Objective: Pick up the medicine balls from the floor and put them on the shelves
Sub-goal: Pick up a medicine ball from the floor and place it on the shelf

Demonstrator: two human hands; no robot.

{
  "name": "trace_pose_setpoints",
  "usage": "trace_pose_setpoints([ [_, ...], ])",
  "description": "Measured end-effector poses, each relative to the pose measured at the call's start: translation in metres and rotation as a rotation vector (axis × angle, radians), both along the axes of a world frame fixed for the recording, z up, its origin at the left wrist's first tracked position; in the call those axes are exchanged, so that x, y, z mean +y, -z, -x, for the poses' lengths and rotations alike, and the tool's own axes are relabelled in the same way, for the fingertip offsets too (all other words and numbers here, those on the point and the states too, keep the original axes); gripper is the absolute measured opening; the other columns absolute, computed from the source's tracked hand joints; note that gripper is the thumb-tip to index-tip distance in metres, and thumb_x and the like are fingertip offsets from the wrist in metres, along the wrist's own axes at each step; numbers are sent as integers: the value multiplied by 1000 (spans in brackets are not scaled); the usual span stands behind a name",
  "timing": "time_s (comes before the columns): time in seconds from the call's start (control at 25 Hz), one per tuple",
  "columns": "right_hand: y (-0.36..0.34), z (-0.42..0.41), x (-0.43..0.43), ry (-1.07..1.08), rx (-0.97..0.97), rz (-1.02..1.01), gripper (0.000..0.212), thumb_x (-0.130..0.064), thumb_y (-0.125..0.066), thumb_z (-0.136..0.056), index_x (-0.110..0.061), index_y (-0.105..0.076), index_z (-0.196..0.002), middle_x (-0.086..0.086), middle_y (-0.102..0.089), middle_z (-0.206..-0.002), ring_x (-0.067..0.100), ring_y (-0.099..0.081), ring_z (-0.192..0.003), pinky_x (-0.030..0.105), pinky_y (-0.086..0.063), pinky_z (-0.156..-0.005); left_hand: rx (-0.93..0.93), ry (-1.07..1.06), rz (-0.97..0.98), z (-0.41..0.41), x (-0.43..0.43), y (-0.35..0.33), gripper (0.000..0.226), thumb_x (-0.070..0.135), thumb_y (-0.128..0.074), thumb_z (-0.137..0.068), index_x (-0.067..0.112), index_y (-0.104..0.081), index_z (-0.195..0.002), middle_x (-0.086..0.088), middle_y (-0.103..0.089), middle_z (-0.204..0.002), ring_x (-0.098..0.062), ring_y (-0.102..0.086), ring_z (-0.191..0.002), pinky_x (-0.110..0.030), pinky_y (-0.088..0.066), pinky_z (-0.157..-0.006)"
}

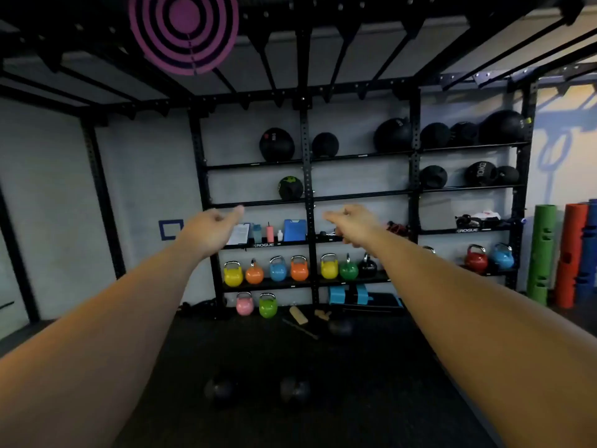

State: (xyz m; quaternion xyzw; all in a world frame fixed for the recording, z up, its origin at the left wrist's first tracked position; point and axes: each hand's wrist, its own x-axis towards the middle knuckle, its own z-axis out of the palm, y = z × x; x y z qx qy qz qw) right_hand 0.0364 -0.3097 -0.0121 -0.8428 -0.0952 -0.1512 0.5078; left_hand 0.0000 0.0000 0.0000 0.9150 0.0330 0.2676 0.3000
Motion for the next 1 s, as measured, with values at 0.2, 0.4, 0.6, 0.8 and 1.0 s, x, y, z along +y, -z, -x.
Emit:
trace_pose_setpoints([
  [0.2,61,-20,3,-86,78,406,38,-54,-69,-92,-25,-63,-117,-5,-56,-112,16,-54,-102,34,-43,-84,178,-137,-431,11,0,33,49,82,-48,-89,36,-58,-102,4,-70,-116,-26,-63,-114,-42,-50,-95],
  [0.4,107,-40,36,-143,70,491,48,-59,-68,-90,-27,-66,-126,-1,-65,-130,19,-61,-114,37,-50,-95,293,-155,-394,15,9,80,58,83,-50,-88,33,-62,-117,5,-70,-122,-23,-63,-113,-44,-53,-96],
  [0.6,146,-63,91,-211,76,658,39,-70,-63,-85,-38,-60,-108,-4,-64,-112,18,-62,-99,38,-53,-86,410,-193,-466,12,42,130,64,82,-49,-90,31,-59,-128,3,-67,-121,-23,-63,-109,-42,-53,-85],
  [0.8,181,-102,158,-263,130,739,35,-66,-64,-86,-38,-62,-108,-5,-65,-112,17,-59,-97,34,-46,-76,520,-199,-428,-21,97,169,67,83,-49,-89,30,-59,-130,3,-68,-122,-23,-64,-111,-46,-55,-93],
  [1.0,211,-156,240,-270,151,841,46,-61,-64,-91,-32,-65,-127,-3,-65,-124,17,-58,-99,32,-42,-71,560,-156,-378,-90,162,199,66,82,-51,-89,30,-59,-130,4,-67,-116,-22,-64,-106,-41,-51,-83],
])
